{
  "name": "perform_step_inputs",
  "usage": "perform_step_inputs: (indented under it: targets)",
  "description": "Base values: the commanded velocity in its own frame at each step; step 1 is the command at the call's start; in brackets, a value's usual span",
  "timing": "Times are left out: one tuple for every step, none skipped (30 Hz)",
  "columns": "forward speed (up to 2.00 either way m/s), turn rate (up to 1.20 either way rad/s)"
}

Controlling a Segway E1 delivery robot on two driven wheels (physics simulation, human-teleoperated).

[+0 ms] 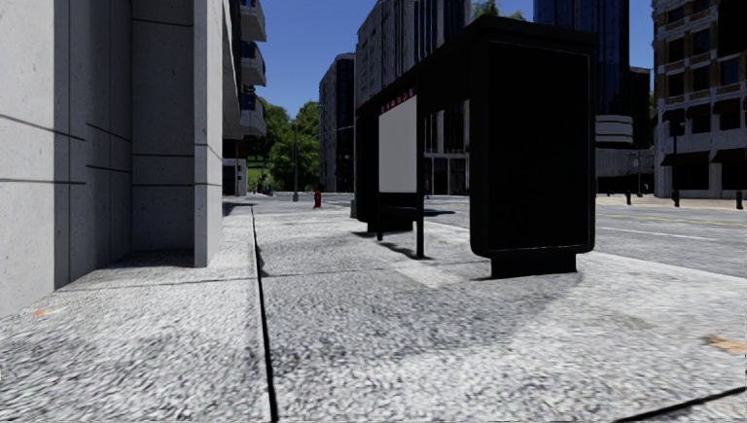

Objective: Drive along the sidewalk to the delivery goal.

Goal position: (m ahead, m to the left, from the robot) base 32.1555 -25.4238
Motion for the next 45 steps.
perform_step_inputs:
  targets:
    - [1.66, 0.28]
    - [1.68, 0.28]
    - [1.68, 0.28]
    - [1.69, 0.27]
    - [1.69, 0.27]
    - [1.69, 0.27]
    - [1.69, 0.27]
    - [1.69, 0.27]
    - [1.7, 0.27]
    - [1.76, 0.27]
    - [2.0, 0.27]
    - [2.0, 0.27]
    - [2.0, 0.3]
    - [2.0, 0.37]
    - [2.0, 0.4]
    - [2.0, 0.4]
    - [2.0, 0.44]
    - [2.0, 0.48]
    - [2.0, 0.48]
    - [2.0, 0.48]
    - [2.0, 0.48]
    - [2.0, 0.48]
    - [2.0, 0.48]
    - [2.0, 0.48]
    - [2.0, 0.48]
    - [2.0, 0.48]
    - [2.0, 0.48]
    - [2.0, 0.48]
    - [2.0, 0.48]
    - [2.0, 0.48]
    - [2.0, 0.48]
    - [2.0, 0.34]
    - [2.0, 0.34]
    - [2.0, 0.0]
    - [2.0, 0.0]
    - [2.0, 0.0]
    - [2.0, 0.0]
    - [2.0, 0.0]
    - [2.0, 0.0]
    - [2.0, 0.0]
    - [2.0, 0.0]
    - [2.0, 0.0]
    - [2.0, 0.0]
    - [2.0, 0.0]
    - [2.0, 0.0]
